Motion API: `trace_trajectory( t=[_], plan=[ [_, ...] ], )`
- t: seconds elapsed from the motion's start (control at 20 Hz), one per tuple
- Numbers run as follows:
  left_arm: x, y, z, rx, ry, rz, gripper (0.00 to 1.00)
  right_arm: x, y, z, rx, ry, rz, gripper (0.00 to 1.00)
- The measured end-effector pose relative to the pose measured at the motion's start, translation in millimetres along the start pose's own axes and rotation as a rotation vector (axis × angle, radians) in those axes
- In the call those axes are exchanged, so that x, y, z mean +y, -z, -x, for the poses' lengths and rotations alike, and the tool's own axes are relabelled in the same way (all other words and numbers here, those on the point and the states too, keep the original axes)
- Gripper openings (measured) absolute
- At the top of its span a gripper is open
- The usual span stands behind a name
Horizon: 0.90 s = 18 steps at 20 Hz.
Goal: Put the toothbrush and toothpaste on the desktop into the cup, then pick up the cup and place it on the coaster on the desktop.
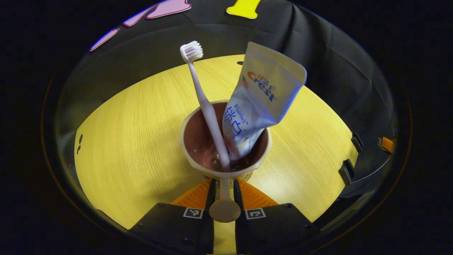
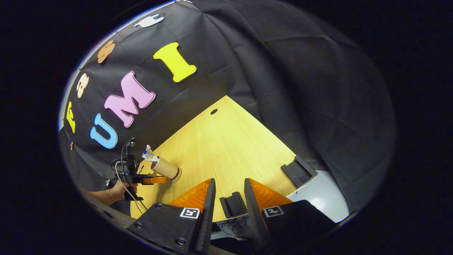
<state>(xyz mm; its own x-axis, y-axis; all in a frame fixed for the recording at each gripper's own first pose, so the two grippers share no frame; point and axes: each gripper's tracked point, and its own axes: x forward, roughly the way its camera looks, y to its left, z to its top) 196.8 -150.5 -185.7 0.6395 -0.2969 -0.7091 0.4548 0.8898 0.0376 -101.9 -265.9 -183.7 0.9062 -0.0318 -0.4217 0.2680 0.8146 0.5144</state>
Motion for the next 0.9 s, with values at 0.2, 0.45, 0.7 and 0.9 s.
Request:
trace_trajectory(
  t=[0.2, 0.45, 0.7, 0.9],
  plan=[
    [-2.4, 5.0, -9.0, 0.009, -0.013, -0.022, 0.29, -1.6, 1.8, 2.9, 0.002, 0.006, -0.006, 0.50],
    [-2.9, 6.4, -10.3, -0.001, -0.019, -0.022, 0.28, -0.9, 2.6, 4.0, 0.004, 0.009, -0.005, 0.50],
    [-6.3, 7.6, -15.3, 0.000, -0.013, -0.014, 0.25, 0.9, 4.9, 2.6, 0.008, 0.008, 0.000, 0.50],
    [-5.0, 2.3, -4.1, -0.023, -0.019, -0.032, 0.41, 2.3, 5.8, 1.5, 0.011, 0.005, 0.001, 0.50]
  ],
)
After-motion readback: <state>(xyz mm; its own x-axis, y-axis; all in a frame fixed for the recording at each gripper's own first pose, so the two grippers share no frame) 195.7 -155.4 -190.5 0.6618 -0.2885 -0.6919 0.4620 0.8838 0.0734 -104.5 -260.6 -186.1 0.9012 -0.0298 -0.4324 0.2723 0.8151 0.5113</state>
